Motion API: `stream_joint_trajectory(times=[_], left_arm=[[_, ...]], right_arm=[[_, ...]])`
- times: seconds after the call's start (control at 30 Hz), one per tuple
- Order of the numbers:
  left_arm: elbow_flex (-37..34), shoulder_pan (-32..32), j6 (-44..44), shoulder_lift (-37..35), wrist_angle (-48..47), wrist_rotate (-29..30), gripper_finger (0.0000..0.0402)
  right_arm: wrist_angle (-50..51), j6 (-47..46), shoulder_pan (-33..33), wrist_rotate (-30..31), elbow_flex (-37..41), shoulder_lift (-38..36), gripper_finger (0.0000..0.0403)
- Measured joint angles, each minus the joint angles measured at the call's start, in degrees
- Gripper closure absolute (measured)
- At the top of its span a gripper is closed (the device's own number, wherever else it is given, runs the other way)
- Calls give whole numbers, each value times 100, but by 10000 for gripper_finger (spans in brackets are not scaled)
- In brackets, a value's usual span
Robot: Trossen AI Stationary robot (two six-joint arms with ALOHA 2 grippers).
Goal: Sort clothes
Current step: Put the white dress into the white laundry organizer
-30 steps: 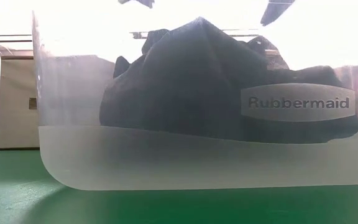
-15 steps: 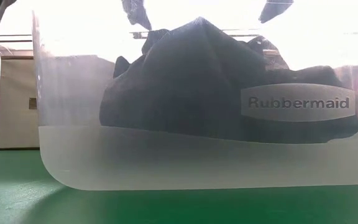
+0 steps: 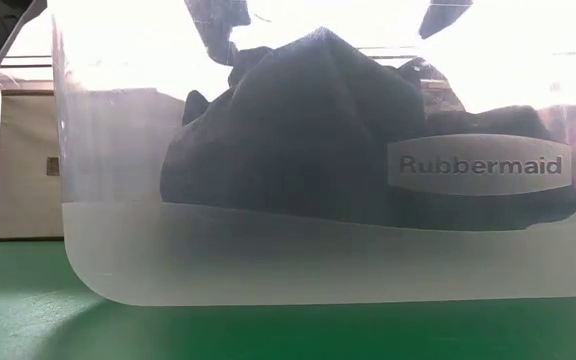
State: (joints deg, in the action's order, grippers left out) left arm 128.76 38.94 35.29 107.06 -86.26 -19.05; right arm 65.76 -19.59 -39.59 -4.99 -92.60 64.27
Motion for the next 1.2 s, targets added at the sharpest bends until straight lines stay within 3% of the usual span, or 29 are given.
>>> stream_joint_trajectory(times=[0.7,1.2], left_arm=[[-1970,-25,316,-308,874,-2,316],[-2471,-27,1295,-308,1224,50,316]], right_arm=[[0,-85,0,4,5,0,365],[0,-297,0,5,5,0,364]])
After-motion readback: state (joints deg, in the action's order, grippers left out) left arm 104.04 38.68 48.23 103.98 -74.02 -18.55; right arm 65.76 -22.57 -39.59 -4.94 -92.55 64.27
